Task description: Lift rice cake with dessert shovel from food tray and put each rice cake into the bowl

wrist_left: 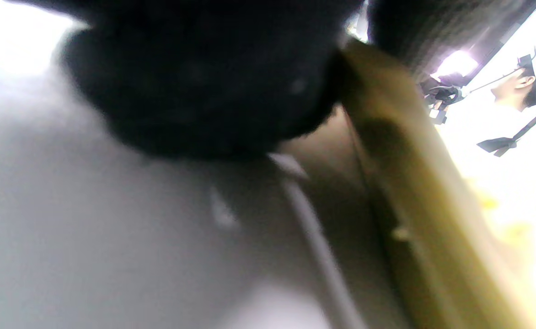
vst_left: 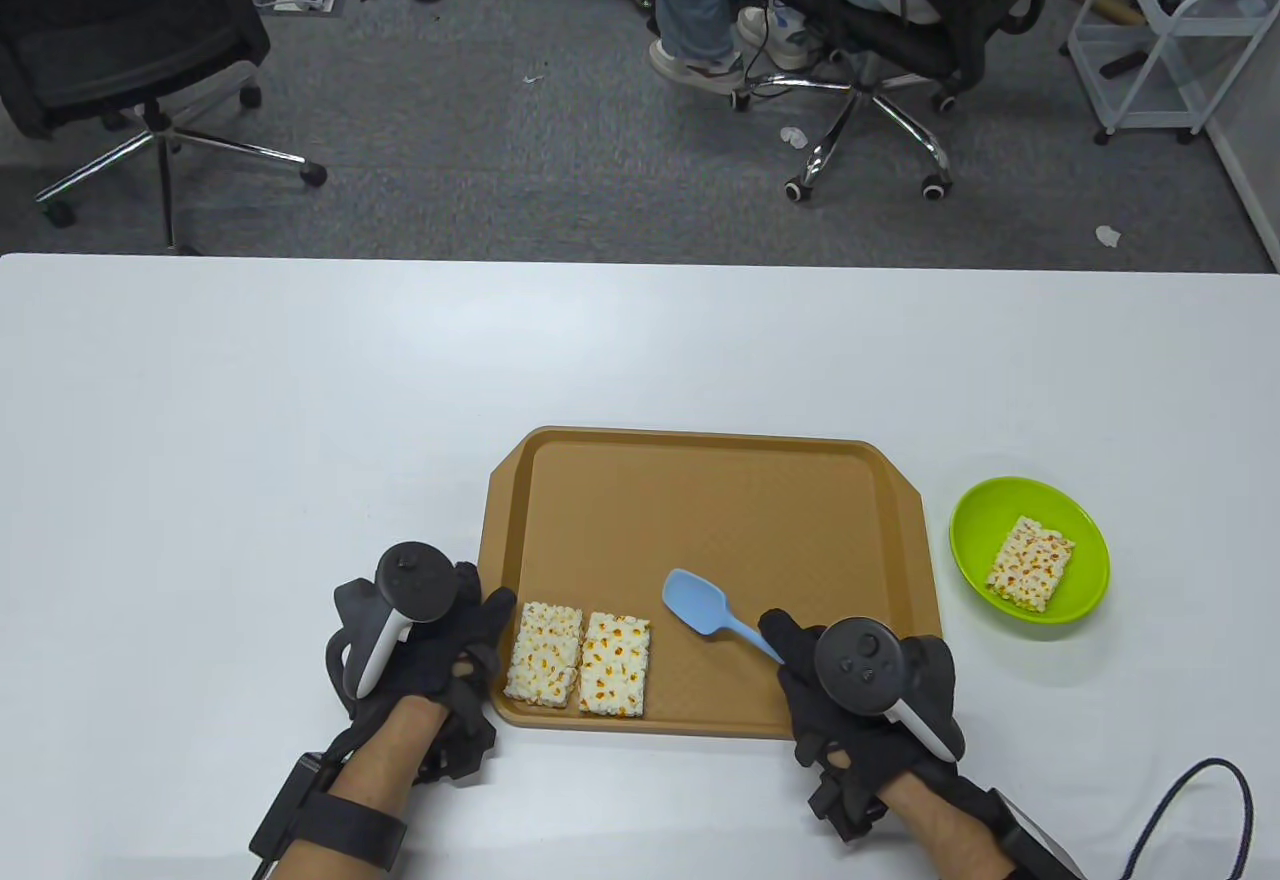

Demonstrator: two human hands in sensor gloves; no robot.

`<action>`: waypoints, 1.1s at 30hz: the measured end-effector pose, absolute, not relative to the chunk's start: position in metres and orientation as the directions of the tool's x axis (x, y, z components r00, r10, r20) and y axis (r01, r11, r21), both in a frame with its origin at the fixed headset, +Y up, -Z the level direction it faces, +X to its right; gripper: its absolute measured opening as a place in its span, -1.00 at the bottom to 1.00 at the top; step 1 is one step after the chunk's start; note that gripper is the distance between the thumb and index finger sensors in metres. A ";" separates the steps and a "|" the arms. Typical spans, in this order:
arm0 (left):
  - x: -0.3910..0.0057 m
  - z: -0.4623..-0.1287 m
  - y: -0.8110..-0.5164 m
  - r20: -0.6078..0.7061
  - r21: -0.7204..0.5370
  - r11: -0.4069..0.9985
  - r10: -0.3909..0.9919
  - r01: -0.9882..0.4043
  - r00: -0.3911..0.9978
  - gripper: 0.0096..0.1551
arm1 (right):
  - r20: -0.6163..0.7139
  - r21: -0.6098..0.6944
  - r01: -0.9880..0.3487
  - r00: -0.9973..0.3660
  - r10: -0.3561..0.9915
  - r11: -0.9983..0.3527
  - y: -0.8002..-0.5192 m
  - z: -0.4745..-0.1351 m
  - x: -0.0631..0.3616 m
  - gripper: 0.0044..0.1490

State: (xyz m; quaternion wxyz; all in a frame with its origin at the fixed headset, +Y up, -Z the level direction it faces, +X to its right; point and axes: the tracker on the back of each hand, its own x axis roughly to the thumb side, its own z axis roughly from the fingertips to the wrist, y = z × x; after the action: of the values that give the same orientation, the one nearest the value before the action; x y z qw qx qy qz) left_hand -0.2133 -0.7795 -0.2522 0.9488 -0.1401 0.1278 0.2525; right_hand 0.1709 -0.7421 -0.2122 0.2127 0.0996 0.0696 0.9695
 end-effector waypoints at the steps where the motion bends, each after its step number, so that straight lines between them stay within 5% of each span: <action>1: -0.213 -0.252 -0.779 -0.313 -0.202 0.833 0.444 -0.516 0.840 -0.22 | 0.168 0.165 -0.397 -0.891 0.422 -0.903 -0.743 -0.212 0.170 -0.29; 9: -0.213 -0.253 -0.780 -0.311 -0.205 0.830 0.447 -0.518 0.839 -0.22 | 0.288 0.168 -0.323 -0.887 0.360 -0.931 -0.738 -0.218 0.169 -0.30; 21: -0.214 -0.253 -0.780 -0.312 -0.204 0.828 0.450 -0.522 0.837 -0.22 | 0.082 0.539 -0.503 -0.767 0.637 -0.676 -0.758 -0.239 0.188 -0.31; 33: -0.214 -0.253 -0.779 -0.309 -0.206 0.829 0.449 -0.520 0.839 -0.22 | 0.084 0.557 -0.537 -0.723 0.686 -0.634 -0.773 -0.224 0.152 -0.30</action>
State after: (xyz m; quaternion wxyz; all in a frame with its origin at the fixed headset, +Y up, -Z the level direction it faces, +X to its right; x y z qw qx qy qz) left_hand -0.2139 -0.7794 -0.2526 0.9482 -0.1424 0.1246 0.2553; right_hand 0.1516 -0.7725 -0.2244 0.3426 0.1457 0.2564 0.8920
